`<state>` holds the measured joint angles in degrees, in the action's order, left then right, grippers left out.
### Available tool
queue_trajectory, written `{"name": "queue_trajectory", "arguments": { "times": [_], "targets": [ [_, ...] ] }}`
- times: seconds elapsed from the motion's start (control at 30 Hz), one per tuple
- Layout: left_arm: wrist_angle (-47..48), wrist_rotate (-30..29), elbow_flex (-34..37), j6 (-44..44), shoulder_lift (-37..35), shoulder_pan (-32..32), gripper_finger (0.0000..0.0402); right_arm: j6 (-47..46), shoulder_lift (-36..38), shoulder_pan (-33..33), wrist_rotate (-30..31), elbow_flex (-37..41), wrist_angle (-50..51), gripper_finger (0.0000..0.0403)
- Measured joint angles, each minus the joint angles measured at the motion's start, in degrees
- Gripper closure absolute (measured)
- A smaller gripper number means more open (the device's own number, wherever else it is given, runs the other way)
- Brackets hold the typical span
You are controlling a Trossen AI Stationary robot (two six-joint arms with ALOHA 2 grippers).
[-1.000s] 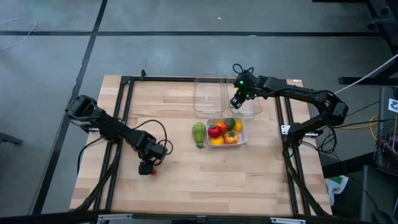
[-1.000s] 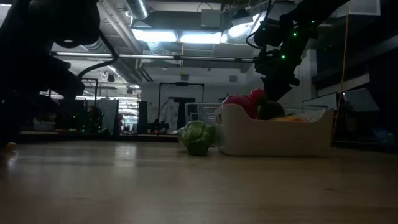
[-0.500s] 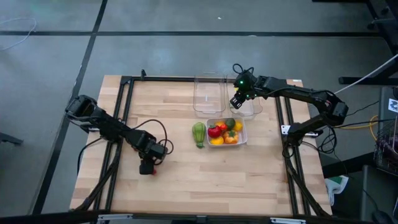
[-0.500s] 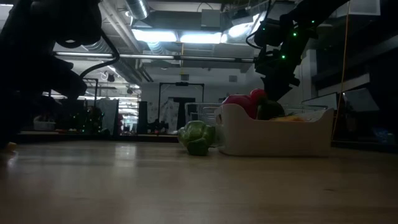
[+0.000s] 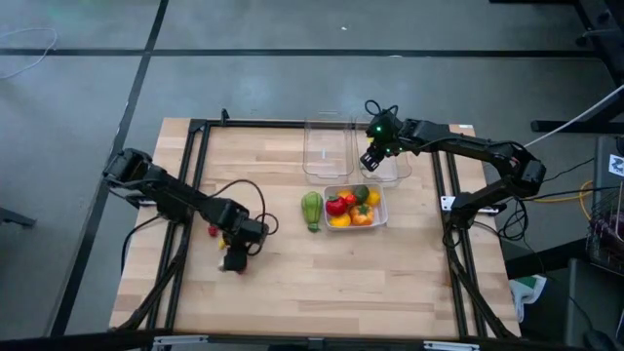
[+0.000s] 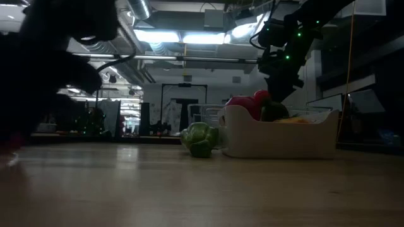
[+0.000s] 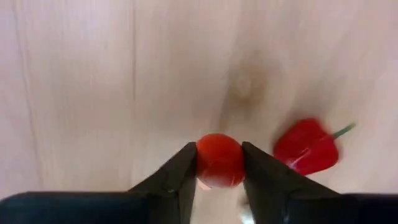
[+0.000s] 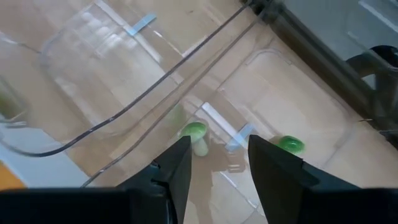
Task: Sort produce into baskets
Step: Put the red mushroom into the right transparent bin
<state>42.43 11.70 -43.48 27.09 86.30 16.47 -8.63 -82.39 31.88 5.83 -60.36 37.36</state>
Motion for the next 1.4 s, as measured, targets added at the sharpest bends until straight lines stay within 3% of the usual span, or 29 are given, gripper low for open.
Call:
{"name": "queue_trajectory", "arguments": {
  "times": [0.17,0.43,0.67,0.93,1.13,1.4],
  "targets": [
    [-3.8,-0.2,-3.4,-7.1,0.0,-5.2,0.0289,0.0,0.0,0.0,-3.1,0.0,0.0,0.0244],
    [-20.0,-0.3,-8.0,-13.6,0.0,-14.7,0.0289,0.1,0.0,0.0,-10.2,0.0,-0.1,0.0244],
    [-40.8,-0.4,-8.8,-14.1,0.0,-21.4,0.0289,0.1,0.0,0.0,-24.9,0.0,-3.7,0.0244],
    [-58.0,-0.4,-8.8,-14.1,0.0,-26.0,0.0289,0.2,0.0,-0.8,-40.8,0.0,-16.0,0.0244],
    [-65.4,-0.6,-8.8,-14.1,0.0,-27.7,0.0289,4.5,0.0,-5.4,-41.4,0.0,-25.3,0.0244],
    [-67.5,-0.8,-8.7,-14.1,0.0,-28.3,0.0289,10.9,0.0,-12.8,-39.9,0.0,-33.2,0.0244]
  ]
}}
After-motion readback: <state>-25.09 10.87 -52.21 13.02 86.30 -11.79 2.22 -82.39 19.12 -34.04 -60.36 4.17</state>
